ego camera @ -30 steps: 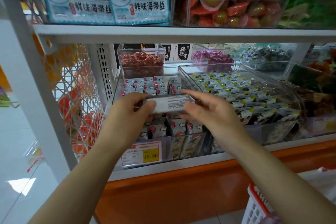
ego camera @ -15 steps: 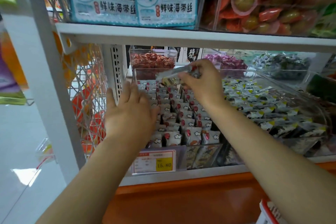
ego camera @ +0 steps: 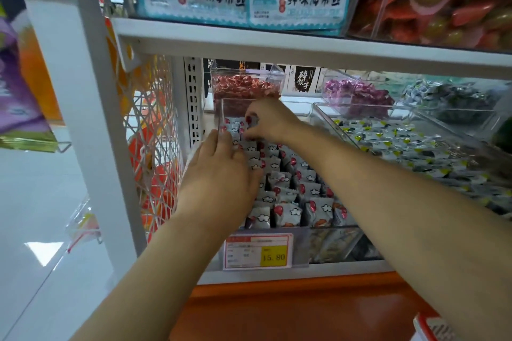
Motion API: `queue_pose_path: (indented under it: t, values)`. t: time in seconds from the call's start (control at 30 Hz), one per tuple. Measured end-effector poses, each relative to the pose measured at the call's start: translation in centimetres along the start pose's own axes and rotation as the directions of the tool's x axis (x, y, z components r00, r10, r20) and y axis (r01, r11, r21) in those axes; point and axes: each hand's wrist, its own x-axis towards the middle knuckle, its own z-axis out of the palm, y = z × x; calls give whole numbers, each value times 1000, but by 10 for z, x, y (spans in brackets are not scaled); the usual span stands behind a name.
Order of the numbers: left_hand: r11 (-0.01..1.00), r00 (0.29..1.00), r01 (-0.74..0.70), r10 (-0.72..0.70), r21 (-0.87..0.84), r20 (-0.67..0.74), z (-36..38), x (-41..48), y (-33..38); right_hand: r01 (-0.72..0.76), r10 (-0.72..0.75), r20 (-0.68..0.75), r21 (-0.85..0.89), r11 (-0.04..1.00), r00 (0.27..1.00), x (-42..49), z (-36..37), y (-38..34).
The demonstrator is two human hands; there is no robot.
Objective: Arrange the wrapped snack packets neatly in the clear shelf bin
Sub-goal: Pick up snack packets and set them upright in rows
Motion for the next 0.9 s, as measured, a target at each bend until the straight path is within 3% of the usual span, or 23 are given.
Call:
queue_pose_path:
  t: [0.07,0.13,0.23,0.3,0.37,0.5,0.57,0.73,0.8,0.9]
  values:
    - [1000,1000,-1,2,-28,3,0,0,0,36,-18,129,-134,990,991,2,7,1]
    - [999,1000,-6,6,-43,9,1,0,0,35,-5,173,-171,985,985,6,7,3]
    - [997,999,-1,4,-72,35,0,0,0,-35,32,85,38,999,996,14,-2,7]
    - [997,999,-1,4,-72,47,0,0,-1,-60,62,-28,82,995,998,23,-4,11]
    - [998,998,-1,5,-68,55,-1,0,0,-51,51,-81,3,999,995,30,2,14]
    - [998,998,-7,12,-68,63,-2,-1,0,-99,94,-34,-203,974,995,40,24,14]
    - [997,998,-12,16,-73,62,-1,-1,-1,-100,88,-70,-199,975,994,42,24,12]
    - [991,1000,-6,9,-137,25,-1,-1,0,-103,141,-258,157,982,956,27,-3,11]
    - [984,1000,-8,3,-177,-31,-3,-3,1,-89,211,-402,302,949,891,10,-13,13]
    - [975,980,-23,-21,-219,-197,-6,-7,2,-37,369,-573,507,861,732,-30,-22,14]
